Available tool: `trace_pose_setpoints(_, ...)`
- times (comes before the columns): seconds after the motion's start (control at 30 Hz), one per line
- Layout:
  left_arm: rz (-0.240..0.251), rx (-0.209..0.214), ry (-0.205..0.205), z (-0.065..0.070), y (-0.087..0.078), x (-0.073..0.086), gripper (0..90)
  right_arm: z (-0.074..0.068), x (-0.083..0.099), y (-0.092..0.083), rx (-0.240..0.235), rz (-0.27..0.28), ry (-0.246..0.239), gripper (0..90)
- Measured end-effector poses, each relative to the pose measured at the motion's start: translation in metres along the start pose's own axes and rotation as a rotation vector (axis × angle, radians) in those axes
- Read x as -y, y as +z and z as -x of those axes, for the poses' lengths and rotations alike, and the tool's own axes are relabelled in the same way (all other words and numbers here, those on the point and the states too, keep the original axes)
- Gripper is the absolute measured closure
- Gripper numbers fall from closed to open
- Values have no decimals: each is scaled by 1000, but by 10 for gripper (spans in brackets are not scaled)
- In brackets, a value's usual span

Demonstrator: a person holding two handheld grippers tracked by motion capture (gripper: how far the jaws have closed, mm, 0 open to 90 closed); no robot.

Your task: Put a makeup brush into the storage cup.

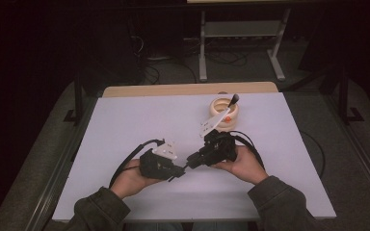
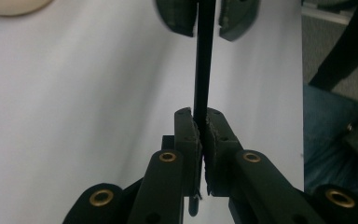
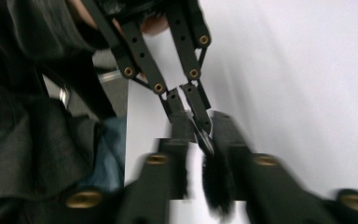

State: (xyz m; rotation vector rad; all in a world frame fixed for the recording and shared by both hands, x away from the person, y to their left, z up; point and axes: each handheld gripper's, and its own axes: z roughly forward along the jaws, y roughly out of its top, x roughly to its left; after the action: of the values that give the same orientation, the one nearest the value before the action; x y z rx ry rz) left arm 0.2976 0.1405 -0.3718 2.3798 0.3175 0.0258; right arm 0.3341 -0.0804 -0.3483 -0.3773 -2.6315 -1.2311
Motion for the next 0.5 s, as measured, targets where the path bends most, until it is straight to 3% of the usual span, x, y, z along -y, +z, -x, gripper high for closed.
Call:
trace_pose_setpoints(0.03,0,-5,2,-2,-3,0,853,2,2,-1,2,17,-5,713)
trace_pose_setpoints(0.07,25,-17,-25,-4,-5,1,853,3,6,-1,2,51,22,693)
trace_pose_setpoints(0.2,50,-23,-51,-6,-7,0,853,4,10,0,-4,99,37,712)
trace_pose_setpoints(0.5,43,-35,-59,-5,-1,-3,853,5,8,-1,14,141,44,818)
